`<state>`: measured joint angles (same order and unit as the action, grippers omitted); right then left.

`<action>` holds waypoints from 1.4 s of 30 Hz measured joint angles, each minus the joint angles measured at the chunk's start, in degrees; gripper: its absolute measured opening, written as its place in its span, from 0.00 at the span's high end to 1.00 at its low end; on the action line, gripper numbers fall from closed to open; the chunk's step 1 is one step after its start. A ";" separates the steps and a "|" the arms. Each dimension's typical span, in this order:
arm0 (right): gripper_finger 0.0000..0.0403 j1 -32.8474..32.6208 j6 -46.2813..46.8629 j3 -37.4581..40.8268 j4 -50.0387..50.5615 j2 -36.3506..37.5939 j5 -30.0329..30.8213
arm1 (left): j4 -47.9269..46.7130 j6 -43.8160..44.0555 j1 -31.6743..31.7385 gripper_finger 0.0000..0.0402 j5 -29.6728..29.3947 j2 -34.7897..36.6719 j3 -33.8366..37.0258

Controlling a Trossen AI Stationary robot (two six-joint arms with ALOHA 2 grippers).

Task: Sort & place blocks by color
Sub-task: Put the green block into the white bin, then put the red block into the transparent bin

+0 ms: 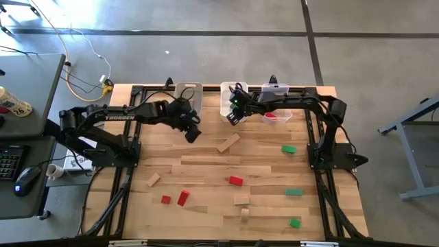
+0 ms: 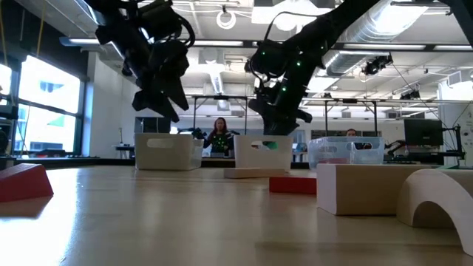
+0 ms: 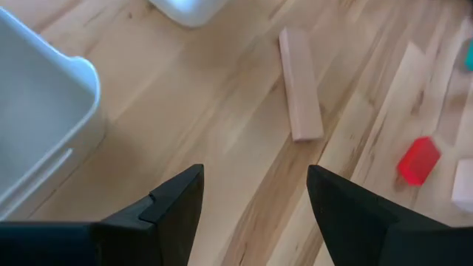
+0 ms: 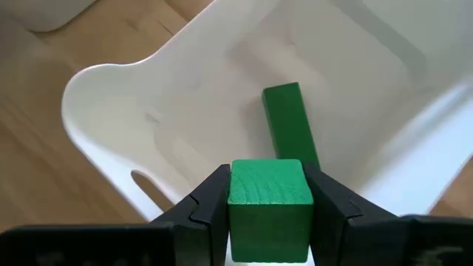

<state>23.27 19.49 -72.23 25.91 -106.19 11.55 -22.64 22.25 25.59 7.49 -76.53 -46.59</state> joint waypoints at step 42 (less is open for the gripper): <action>0.45 -11.12 13.17 -0.02 1.26 10.19 -2.64 | -18.54 -4.63 -15.64 0.43 -7.11 19.58 0.00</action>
<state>12.15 32.66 -72.25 27.18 -96.01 8.92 -41.18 17.62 9.95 0.38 -56.94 -46.59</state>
